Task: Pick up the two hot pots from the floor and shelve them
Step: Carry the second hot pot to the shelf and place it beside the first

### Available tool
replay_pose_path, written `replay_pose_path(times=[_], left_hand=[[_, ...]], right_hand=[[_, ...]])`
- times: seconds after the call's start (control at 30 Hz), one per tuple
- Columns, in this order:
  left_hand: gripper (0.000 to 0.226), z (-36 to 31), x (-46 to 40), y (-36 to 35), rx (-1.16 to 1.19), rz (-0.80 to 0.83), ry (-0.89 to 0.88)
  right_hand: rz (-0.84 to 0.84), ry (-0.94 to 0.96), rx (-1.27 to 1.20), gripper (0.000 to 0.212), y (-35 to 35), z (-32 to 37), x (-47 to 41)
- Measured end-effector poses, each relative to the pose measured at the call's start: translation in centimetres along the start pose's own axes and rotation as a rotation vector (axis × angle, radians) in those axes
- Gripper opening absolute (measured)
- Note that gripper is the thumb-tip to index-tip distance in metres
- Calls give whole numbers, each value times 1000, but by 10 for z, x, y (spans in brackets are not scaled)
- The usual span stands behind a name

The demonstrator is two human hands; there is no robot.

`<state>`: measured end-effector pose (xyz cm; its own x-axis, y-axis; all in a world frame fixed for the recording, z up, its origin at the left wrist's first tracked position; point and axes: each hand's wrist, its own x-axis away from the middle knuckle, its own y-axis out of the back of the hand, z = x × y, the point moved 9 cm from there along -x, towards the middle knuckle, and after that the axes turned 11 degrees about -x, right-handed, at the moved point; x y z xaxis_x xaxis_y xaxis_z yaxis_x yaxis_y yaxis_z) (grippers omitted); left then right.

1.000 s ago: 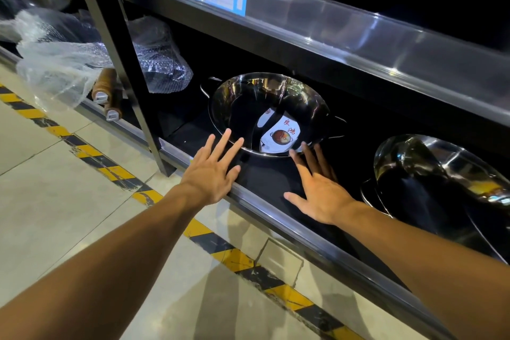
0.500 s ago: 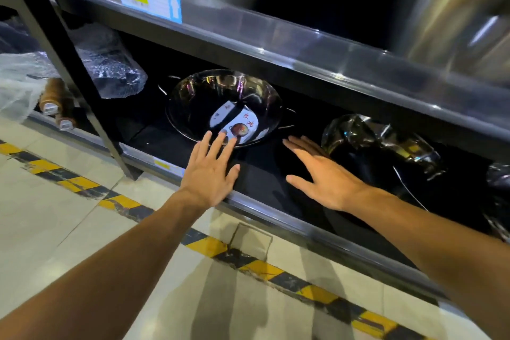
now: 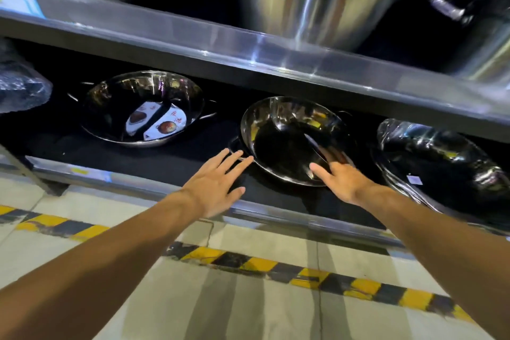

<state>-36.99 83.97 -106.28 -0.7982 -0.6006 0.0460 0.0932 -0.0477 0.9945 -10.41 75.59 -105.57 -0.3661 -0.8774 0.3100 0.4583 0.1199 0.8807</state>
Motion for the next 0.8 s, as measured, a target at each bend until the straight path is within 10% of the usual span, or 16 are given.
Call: replay_pose_path(times=[0.53, 0.8], left_hand=[[79, 13, -18, -32, 56, 161, 242], [86, -28, -32, -26, -113, -9, 13]], right_hand=[[35, 323, -39, 74, -2, -2, 27], [-29, 134, 200, 82, -20, -52, 25]])
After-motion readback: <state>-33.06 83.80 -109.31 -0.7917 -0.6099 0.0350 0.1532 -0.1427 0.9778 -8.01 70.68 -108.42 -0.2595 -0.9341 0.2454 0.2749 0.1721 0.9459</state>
